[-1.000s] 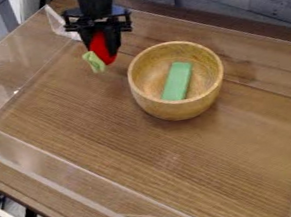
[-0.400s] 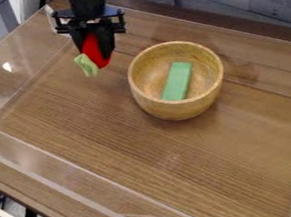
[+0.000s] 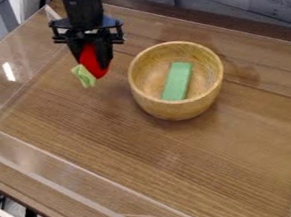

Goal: Move the red fruit to the right

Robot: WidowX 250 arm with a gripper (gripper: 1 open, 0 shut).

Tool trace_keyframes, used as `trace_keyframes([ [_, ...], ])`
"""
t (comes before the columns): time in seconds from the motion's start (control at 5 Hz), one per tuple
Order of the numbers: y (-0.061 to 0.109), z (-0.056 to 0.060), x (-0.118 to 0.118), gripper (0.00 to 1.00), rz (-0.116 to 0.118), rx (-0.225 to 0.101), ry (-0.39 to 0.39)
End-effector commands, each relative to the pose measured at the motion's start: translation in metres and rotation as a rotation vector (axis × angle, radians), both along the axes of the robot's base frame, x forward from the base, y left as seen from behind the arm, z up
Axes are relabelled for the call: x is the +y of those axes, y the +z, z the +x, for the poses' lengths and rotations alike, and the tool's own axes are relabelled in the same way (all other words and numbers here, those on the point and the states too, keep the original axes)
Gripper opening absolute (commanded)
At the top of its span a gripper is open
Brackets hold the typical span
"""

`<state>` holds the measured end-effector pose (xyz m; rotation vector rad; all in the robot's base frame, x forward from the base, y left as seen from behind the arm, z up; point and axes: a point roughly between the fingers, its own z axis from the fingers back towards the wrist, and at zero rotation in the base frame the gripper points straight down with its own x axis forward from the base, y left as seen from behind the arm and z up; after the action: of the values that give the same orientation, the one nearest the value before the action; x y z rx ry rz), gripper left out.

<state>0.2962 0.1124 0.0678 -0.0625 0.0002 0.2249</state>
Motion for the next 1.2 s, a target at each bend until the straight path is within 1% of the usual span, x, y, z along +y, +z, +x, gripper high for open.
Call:
trace_keyframes([
  [0.0,0.006,0.005,0.002,0.00,0.044,-0.068,0.003],
  [0.2,-0.008,0.008,0.002,0.00,0.055,-0.071,0.009],
  [0.4,-0.019,0.017,0.005,0.00,0.057,-0.073,0.000],
  [0.6,0.017,0.011,0.006,0.00,0.064,-0.131,0.066],
  [0.8,0.059,0.000,-0.001,0.00,0.068,-0.199,0.123],
  [1.0,0.069,0.001,-0.041,0.00,0.051,-0.226,0.054],
])
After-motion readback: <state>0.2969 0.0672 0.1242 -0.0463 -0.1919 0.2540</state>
